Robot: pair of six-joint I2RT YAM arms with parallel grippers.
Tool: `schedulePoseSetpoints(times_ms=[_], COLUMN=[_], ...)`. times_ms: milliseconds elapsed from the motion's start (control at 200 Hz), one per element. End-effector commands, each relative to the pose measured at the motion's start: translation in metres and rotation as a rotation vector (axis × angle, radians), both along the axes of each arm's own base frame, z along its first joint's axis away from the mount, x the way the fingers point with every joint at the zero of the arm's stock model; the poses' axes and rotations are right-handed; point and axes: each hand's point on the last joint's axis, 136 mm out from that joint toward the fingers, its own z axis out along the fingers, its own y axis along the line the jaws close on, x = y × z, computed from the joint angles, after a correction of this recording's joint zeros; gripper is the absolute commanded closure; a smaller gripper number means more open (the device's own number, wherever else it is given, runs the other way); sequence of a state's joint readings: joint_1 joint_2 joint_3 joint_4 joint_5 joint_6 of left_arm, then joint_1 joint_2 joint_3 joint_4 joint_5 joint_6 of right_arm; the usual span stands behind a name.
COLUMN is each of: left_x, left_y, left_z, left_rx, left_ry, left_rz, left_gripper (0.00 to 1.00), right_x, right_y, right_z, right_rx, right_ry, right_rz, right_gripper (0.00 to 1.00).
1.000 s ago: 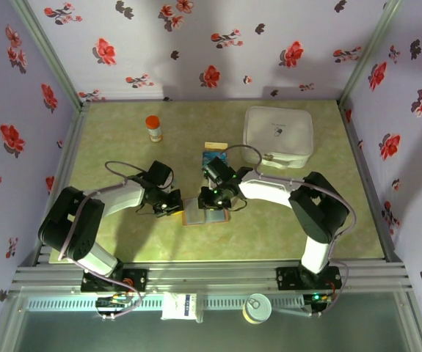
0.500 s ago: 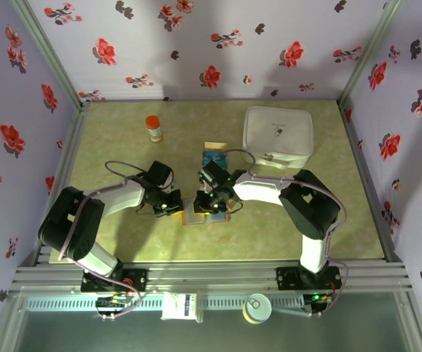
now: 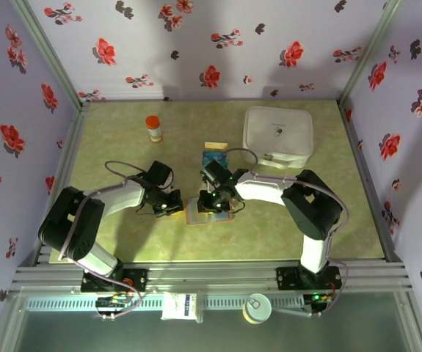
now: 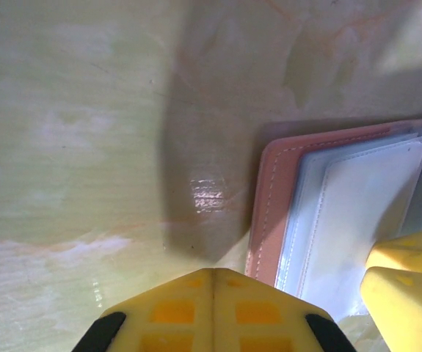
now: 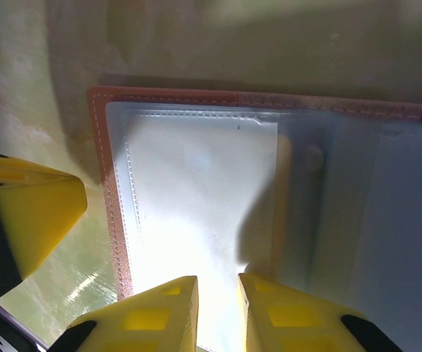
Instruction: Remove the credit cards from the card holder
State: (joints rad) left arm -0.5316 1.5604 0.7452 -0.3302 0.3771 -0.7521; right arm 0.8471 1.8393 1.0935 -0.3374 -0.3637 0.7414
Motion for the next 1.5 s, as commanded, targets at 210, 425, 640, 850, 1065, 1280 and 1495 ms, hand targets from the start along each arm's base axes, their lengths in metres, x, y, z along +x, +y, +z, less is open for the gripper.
schedulePoseSetpoints(times_ms=[210, 425, 640, 850, 1065, 1280, 1495], left_x=[0.002, -0.007, -0.010, -0.015, -0.015, -0.015, -0.009], left_y=[-0.026, -0.032, -0.026, -0.007, 0.000, -0.001, 0.010], left_z=[0.030, 0.012, -0.003, -0.018, -0.023, -0.021, -0.017], left_rx=[-0.126, -0.114, -0.073, 0.047, 0.080, 0.081, 0.148], left_ry=[-0.018, 0.020, 0.044, 0.061, 0.061, 0.059, 0.034], left_rz=[0.001, -0.009, -0.018, -0.038, -0.035, -0.039, -0.049], left_gripper=[1.00, 1.00, 1.00, 1.00, 1.00, 1.00, 1.00], right_x=[-0.001, 0.000, -0.001, 0.001, 0.004, 0.006, 0.004], right_y=[-0.006, -0.006, -0.011, -0.021, -0.033, -0.033, -0.002], right_z=[-0.004, 0.000, 0.002, 0.007, 0.000, 0.008, 0.028], right_rx=[0.024, 0.027, 0.012, -0.035, -0.051, -0.021, 0.090], right_ry=[0.015, 0.010, 0.004, -0.025, -0.012, -0.021, -0.034], right_rz=[-0.024, -0.024, -0.024, -0.022, -0.038, -0.042, -0.015], right_gripper=[0.78, 0.78, 0.78, 0.78, 0.79, 0.79, 0.82])
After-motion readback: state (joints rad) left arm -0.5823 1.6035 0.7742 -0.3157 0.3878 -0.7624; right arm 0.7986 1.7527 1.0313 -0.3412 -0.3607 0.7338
